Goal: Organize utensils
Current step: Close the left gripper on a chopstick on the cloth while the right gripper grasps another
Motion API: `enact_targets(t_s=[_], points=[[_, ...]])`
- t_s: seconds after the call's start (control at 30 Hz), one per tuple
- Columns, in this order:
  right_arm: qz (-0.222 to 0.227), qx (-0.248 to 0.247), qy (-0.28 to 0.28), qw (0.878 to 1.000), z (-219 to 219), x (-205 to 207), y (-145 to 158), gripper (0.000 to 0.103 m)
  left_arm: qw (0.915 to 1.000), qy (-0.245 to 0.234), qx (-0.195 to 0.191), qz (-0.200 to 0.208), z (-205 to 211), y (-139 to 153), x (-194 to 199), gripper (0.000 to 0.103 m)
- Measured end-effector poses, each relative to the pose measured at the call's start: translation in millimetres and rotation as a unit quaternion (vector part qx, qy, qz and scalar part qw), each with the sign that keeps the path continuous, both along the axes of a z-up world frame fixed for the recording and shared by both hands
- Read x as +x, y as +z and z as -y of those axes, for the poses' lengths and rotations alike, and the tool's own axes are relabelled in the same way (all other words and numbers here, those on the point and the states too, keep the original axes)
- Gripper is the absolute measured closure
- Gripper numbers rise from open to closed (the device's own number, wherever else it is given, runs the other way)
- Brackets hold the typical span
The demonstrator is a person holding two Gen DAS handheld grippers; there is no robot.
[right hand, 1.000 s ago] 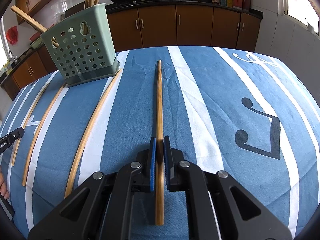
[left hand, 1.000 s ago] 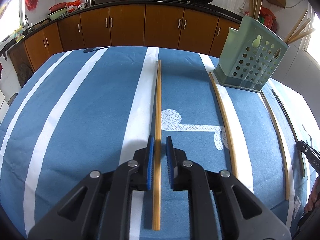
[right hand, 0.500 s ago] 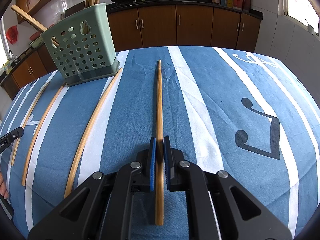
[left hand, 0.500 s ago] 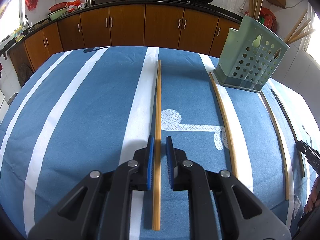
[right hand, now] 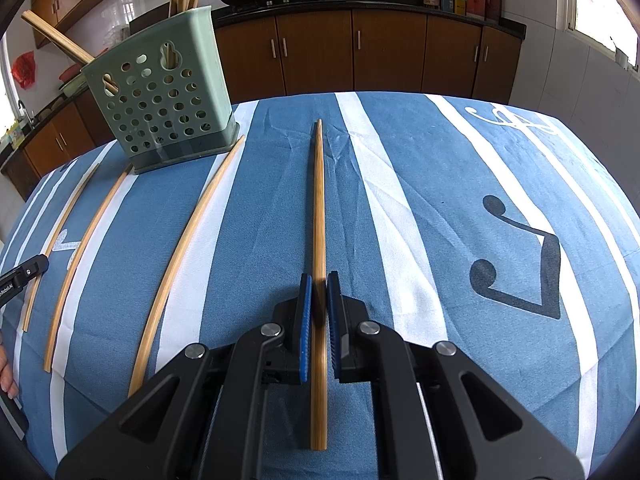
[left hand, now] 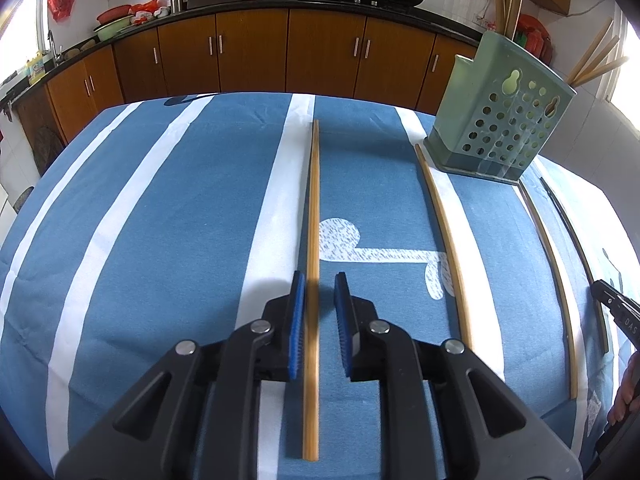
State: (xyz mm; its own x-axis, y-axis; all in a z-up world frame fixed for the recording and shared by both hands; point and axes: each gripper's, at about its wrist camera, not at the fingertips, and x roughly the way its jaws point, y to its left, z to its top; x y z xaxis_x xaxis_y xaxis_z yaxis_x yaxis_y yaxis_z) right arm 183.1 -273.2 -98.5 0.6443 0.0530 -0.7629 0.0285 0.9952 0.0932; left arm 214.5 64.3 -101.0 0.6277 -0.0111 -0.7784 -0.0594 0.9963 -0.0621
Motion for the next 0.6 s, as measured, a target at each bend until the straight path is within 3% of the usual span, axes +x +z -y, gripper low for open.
enact_targets(t_s=[0.07, 0.2, 0.37, 0.5, 0.6], points=[[0.000, 0.008, 0.001, 1.000, 2.8, -0.2, -0.2, 0.094, 0.9999, -0.011, 0.003, 0.000, 3.7, 0.1, 0.3, 0.077], [0.000, -0.003, 0.003, 1.000, 0.7, -8.2, 0.4, 0.094, 0.9989, -0.028, 0.038, -0.004, 13.6, -0.5, -6.5, 0.077], [-0.001, 0.010, 0.004, 1.000, 3.7, -22.0, 0.2, 0.094, 0.9996, -0.023, 0.016, -0.003, 9.5, 0.0, -24.8, 0.077], [-0.001, 0.024, 0.007, 1.000, 7.4, -28.9, 0.1, 0.095, 0.9997, -0.021, 0.010, -0.004, 7.7, 0.4, -34.8, 0.094], [0.006, 0.029, 0.004, 1.000, 10.8, -32.5, 3.5, 0.095, 0.9996, -0.024, 0.011, -0.005, 5.4, 1.3, -36.3, 0.095]])
